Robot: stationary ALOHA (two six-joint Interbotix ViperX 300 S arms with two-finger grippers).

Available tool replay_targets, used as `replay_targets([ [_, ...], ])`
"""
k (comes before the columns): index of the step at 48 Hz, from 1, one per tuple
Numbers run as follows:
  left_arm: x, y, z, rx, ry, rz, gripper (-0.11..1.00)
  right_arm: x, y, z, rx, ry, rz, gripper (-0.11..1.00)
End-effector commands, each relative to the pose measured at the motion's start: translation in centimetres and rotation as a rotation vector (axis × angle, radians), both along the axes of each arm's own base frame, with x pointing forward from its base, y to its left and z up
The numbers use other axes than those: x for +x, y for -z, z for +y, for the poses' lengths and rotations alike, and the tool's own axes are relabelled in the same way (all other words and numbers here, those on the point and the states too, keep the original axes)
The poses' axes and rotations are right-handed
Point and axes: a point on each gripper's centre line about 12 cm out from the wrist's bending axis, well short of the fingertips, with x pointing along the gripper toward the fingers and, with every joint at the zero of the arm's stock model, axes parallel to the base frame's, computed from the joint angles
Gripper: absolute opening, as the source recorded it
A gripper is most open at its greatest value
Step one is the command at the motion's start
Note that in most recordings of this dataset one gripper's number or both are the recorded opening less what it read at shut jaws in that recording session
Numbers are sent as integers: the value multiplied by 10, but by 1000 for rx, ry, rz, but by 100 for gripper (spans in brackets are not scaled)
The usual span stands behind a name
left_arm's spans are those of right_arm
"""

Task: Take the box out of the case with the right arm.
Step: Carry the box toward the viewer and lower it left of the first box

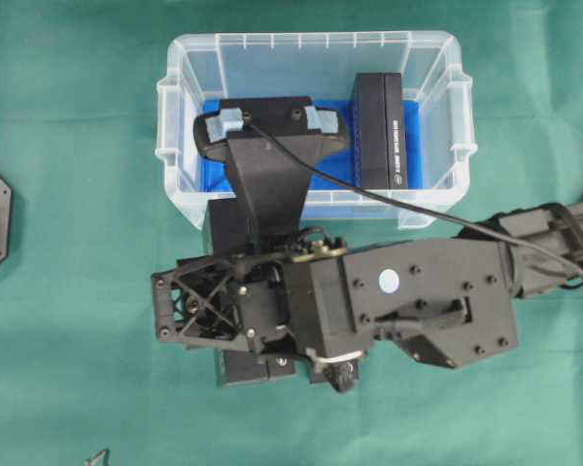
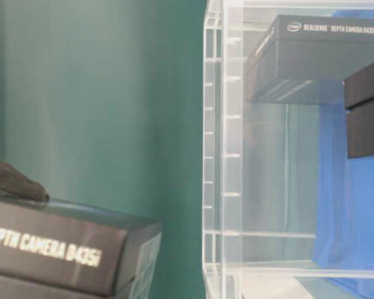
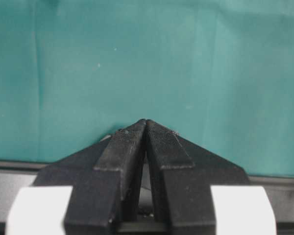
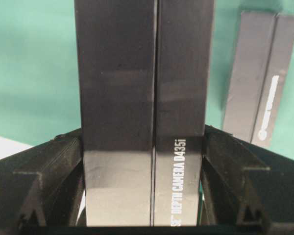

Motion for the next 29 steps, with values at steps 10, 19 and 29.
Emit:
replay_targets([
  [10,2,-6,1,3,-1,-22,0,-6,-22,-3,11,2,-62,68],
  [19,2,-6,1,3,-1,-22,0,-2,-15,-1,12,1,-48,68],
  [29,2,-6,1,3,-1,-22,0,5,0,-1,19,2,-18,68],
])
